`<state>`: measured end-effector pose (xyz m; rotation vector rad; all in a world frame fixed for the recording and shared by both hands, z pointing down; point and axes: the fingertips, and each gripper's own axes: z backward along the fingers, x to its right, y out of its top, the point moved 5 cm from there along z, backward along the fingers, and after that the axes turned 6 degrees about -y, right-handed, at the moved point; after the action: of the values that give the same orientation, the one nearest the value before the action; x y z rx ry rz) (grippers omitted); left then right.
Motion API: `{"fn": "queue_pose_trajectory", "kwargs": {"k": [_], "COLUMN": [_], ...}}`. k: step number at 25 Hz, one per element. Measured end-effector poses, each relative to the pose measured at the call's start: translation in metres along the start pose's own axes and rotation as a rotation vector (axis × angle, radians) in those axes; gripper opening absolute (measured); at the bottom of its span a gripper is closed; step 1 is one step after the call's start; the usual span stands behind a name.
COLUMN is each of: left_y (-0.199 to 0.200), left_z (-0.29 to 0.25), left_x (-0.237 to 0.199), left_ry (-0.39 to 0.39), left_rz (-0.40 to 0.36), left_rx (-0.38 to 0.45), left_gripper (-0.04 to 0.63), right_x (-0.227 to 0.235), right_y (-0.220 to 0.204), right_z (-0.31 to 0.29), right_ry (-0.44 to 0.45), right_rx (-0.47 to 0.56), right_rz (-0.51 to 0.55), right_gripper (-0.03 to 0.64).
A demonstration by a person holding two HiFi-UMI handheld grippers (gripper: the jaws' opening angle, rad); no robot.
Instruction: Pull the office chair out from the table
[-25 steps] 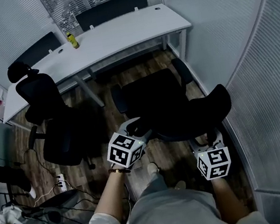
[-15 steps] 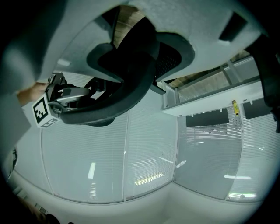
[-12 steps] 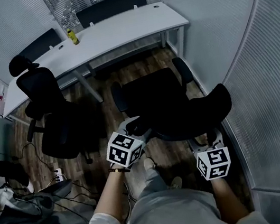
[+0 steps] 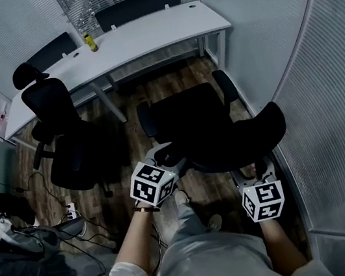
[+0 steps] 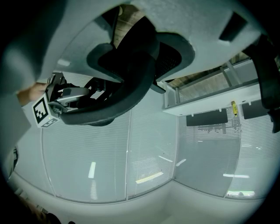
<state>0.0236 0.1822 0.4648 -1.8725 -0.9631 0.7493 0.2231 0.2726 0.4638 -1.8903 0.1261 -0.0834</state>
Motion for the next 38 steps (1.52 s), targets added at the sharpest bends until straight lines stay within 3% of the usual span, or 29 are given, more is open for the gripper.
{"fn": "queue_pose_trajectory", "kwargs": {"k": [24, 34, 38], "left_y": [-0.0011, 0.0018, 0.0015], "left_z": [-0.0033, -0.0051, -0.002], "left_x": [0.0055, 0.006, 0.0041], "left_ry": [0.02, 0.061, 0.092], "left_rz": [-0.022, -0.036, -0.043], "left_rx": [0.053, 0.07, 0.068], "left_gripper": [0.227, 0.23, 0.262], "right_x": [0.0054, 0.0068, 0.005], "right_y": [-0.0025, -0.001, -0.0016], "right_z": [0.0025, 0.0027, 0.0042], "right_ry": [0.006, 0.032, 0.015], "right_rx": [0.018, 0.044, 0.043], "right_rz": [-0.013, -0.036, -0.044], "right_gripper": [0.288, 0.288, 0.288]}}
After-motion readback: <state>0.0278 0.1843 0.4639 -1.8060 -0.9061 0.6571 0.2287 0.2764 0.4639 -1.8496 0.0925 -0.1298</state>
